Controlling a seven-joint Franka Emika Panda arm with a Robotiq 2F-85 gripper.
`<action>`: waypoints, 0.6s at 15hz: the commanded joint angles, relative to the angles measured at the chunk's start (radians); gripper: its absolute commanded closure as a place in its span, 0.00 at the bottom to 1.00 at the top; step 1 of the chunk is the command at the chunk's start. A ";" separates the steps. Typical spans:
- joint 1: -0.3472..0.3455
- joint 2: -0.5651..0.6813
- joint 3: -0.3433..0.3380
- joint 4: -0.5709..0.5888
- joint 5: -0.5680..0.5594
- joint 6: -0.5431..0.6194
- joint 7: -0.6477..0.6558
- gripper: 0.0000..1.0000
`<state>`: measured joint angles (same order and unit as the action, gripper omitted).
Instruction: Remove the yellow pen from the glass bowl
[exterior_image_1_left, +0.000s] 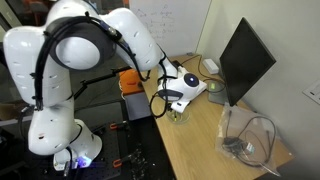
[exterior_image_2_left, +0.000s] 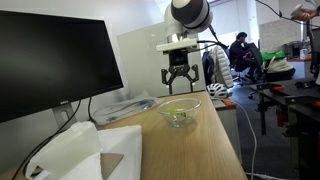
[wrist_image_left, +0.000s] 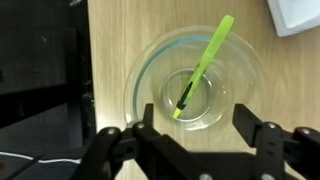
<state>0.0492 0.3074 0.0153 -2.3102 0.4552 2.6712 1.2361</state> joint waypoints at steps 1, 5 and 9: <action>0.037 0.078 -0.009 0.064 0.014 0.011 0.057 0.21; 0.070 0.141 -0.026 0.110 0.002 0.013 0.116 0.22; 0.070 0.190 -0.029 0.157 0.008 -0.008 0.145 0.35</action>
<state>0.1041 0.4680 0.0009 -2.1894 0.4549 2.6734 1.3430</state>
